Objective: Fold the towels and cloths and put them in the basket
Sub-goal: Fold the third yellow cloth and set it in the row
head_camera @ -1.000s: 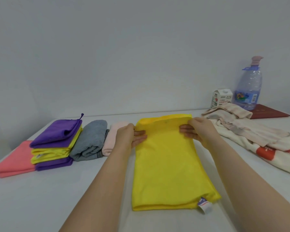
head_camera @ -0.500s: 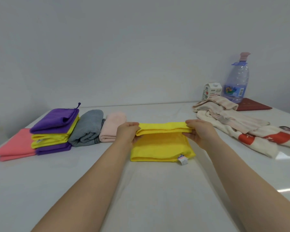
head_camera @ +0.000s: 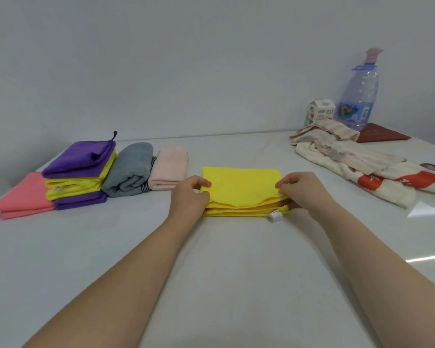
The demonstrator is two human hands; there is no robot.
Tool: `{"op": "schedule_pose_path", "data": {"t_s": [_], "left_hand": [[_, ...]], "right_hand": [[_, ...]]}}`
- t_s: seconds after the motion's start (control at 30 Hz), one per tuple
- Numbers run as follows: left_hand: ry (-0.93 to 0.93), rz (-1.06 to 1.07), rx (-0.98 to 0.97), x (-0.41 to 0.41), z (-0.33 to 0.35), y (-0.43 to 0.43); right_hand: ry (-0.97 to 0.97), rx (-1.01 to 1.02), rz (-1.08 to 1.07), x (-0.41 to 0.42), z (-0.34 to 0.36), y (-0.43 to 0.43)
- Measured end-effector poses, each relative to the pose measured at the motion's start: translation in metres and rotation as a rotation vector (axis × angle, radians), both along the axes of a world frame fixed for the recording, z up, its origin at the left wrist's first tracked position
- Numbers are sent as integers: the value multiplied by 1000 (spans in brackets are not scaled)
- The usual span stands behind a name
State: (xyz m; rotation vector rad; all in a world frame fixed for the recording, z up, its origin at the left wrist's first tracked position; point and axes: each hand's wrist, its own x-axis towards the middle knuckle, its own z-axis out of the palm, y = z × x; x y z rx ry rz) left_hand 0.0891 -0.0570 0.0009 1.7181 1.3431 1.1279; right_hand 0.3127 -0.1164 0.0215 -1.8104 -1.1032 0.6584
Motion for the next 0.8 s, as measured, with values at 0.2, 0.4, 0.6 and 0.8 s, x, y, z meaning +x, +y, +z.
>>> {"op": "schedule_pose_path", "data": {"t_s": [0.2, 0.4, 0.6, 0.8], "left_hand": [[259, 48, 99, 3, -3, -4], [658, 81, 127, 4, -6, -6], [889, 59, 380, 1, -12, 0], [915, -112, 195, 2, -22, 9]], "right_hand": [[-148, -100, 43, 0, 2, -2], [-515, -219, 157, -3, 1, -4], [-856, -311, 121, -12, 11, -12], [-1023, -148, 58, -38, 29, 13]]}}
